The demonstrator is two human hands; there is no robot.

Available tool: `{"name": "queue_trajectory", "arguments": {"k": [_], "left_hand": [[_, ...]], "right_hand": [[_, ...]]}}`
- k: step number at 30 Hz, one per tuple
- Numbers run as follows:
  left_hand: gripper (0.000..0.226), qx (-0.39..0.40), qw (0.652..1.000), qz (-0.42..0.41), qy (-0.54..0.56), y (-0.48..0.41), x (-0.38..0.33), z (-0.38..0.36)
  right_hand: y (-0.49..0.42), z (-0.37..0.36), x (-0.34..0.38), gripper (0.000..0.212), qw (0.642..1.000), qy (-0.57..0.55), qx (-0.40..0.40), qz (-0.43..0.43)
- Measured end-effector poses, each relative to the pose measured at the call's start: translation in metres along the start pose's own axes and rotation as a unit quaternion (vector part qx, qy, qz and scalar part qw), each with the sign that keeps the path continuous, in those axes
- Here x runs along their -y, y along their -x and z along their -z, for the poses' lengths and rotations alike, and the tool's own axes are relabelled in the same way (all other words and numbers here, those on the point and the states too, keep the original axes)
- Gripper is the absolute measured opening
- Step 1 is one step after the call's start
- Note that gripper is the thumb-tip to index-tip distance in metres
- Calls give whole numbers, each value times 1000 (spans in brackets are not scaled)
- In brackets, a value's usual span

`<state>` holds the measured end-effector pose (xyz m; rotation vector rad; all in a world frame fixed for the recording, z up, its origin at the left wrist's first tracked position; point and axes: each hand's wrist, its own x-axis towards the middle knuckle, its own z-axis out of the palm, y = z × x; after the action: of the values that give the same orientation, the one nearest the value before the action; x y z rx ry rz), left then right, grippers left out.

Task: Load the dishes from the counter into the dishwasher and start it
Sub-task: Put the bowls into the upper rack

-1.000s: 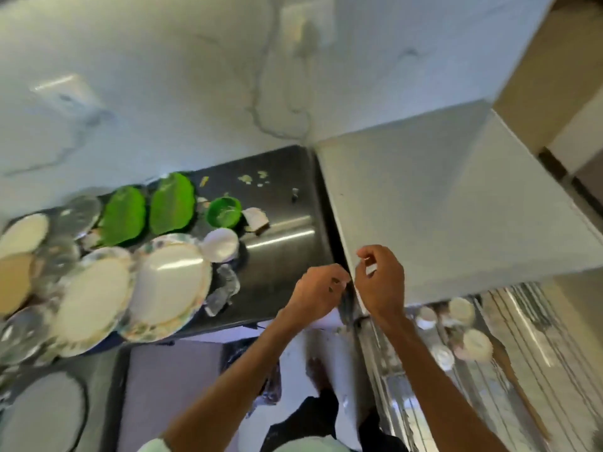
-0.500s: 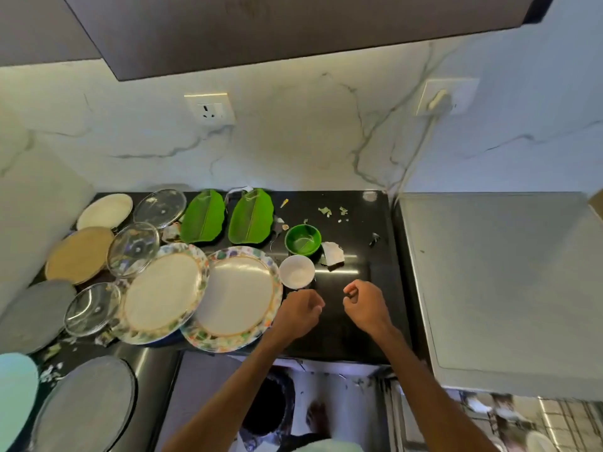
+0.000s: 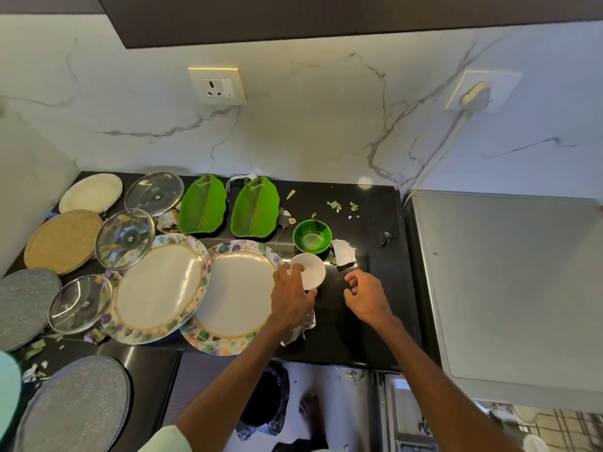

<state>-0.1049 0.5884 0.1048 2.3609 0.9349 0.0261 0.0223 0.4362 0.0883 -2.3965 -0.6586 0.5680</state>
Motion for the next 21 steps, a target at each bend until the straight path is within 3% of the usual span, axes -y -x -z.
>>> {"name": "queue_trajectory", "arguments": {"k": [3,8,14,18,21], "left_hand": [[66,32,997,17,-67,-11,3,-6],[55,49,991,10,-127,-28,7,-16],[57,-39,999,0,25,-32,15,3],[58,-124,981,30,144,-28,27,34],[54,-127,971,62,193,-25,34,59]], "right_hand": [[-21,-5,20,34,1000,20,6,17],[-42,-8,38,35,998,50,17,16],[-57,-15,41,44,998,55,29,-1],[-71,-26,55,69,996,76,47,23],[-89,-39,66,73,993,98,66,30]]}}
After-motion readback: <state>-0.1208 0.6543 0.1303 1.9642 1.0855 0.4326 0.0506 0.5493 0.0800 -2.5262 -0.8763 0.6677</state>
